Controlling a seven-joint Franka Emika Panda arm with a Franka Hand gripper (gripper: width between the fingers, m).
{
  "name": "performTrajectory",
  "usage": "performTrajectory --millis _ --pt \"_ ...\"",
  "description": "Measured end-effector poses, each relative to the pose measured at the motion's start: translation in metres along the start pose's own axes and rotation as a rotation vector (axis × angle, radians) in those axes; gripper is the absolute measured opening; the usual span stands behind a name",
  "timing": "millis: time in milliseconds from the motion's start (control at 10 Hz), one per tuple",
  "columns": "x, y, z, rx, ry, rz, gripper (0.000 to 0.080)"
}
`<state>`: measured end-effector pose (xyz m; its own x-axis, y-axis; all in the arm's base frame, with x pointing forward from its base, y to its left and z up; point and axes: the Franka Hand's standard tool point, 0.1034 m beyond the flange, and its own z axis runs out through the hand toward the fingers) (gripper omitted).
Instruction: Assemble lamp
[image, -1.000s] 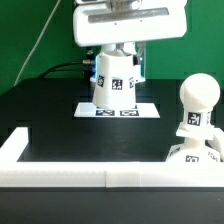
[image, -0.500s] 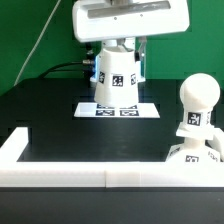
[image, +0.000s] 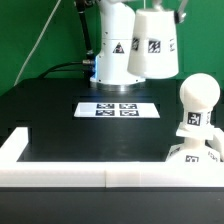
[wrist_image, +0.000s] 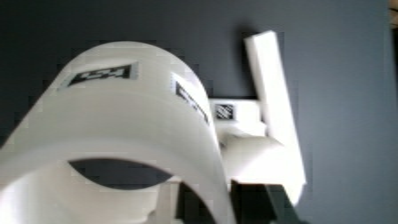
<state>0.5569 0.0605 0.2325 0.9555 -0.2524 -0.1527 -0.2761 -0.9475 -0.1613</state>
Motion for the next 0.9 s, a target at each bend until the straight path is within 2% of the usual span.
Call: performTrajectory --millis 200,300,400,600,900 --pt "0.017 -0.021 -0.016 0.002 0.003 0.034 0.0044" --pt "0.028 -0.032 -0.016 0.003 0.019 0.052 0.0044" --pt "0.032 -0.040 -0.009 0.001 0.026 0.062 0.0044" --pt "0.029 -0.045 0.003 -0.008 0.010 0.068 0.0044" --pt "0.029 -0.045 0.003 -0.008 0.009 0.069 0.0045"
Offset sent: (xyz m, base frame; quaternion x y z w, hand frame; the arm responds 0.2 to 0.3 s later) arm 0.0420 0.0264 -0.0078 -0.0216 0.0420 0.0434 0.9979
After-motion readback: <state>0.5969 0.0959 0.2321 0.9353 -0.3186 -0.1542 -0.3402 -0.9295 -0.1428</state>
